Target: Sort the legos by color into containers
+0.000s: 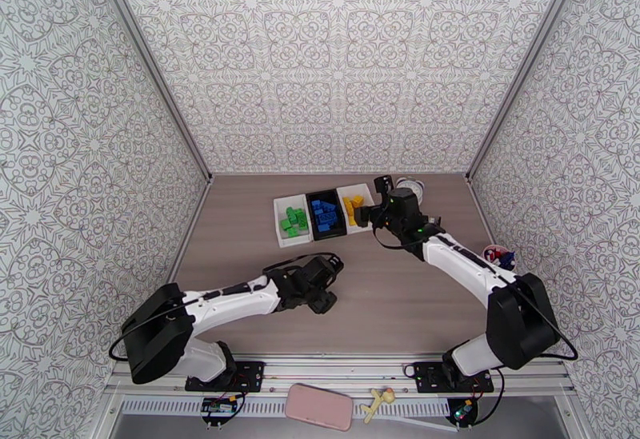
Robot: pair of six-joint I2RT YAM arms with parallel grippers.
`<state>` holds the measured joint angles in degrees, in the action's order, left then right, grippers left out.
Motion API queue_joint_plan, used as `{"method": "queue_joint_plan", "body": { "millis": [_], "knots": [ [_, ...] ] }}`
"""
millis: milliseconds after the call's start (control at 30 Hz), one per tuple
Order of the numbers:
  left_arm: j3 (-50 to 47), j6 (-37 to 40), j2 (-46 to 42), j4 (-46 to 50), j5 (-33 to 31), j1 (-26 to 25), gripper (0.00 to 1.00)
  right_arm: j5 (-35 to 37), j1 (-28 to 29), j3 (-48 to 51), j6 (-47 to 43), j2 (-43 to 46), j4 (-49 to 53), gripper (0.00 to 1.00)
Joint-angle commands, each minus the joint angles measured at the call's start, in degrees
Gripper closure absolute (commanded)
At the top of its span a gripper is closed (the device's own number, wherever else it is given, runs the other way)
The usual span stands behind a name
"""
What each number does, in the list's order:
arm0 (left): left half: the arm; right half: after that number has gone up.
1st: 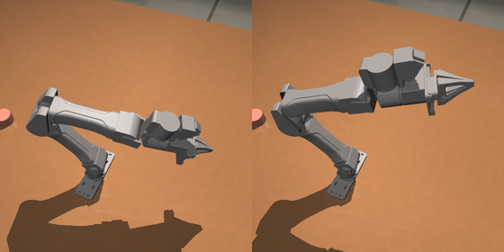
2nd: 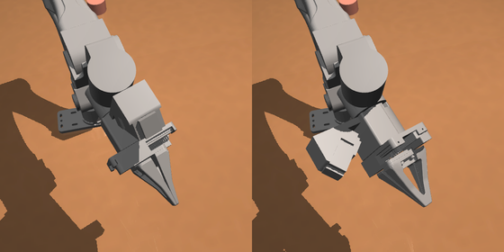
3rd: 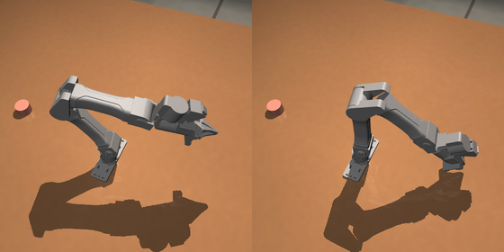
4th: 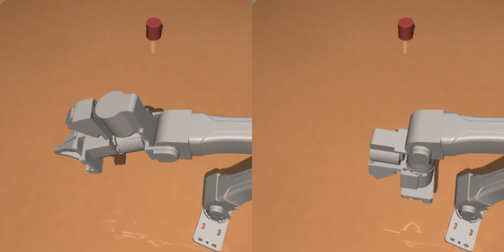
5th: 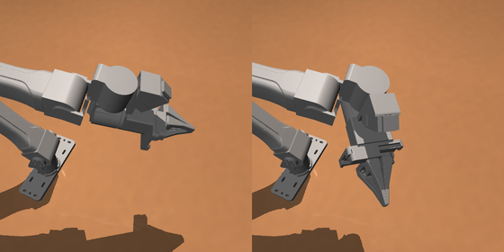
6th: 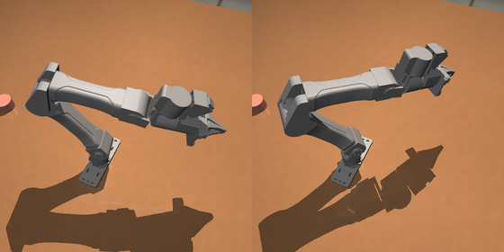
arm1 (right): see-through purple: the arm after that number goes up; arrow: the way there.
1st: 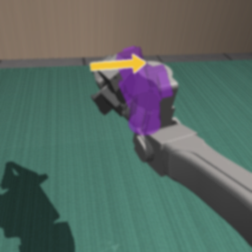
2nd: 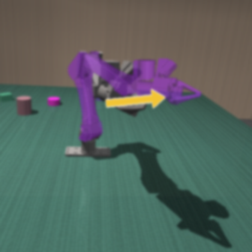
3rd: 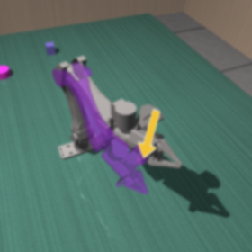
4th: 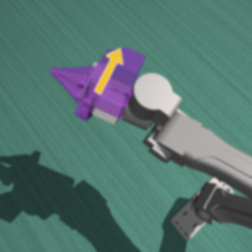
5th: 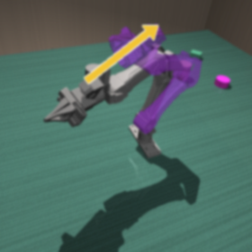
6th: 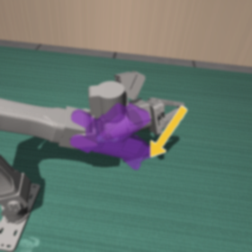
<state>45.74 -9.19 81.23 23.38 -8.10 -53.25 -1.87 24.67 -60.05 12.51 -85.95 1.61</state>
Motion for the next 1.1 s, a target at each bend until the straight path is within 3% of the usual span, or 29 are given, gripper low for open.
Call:
{"method": "queue_joint_plan", "body": {
  "millis": [0,367,767,1067],
  "knots": [
    [-1.08,-1.75,-4.11,-4.8,-2.64,1.82,0.34,-3.93,-0.41,1.44,1.62,2.4,-1.95,0.0],
    [-0.56,-1.49,-9.4,-17.24,0.12,11.67,0.34,-11.39,1.03,6.05,-3.55,6.73,-6.06,0.0],
    [8.82,-4.7,4.89,-26.75,0.04,22.03,0.35,-10.83,7.94,5.63,-9.78,5.26,-8.37,0.0],
    [15.55,-9.47,13.0,-23.24,-1.49,28.29,0.36,-9.8,11.38,3.35,-12.63,2.11,-8.43,0.01]
  ]
}}
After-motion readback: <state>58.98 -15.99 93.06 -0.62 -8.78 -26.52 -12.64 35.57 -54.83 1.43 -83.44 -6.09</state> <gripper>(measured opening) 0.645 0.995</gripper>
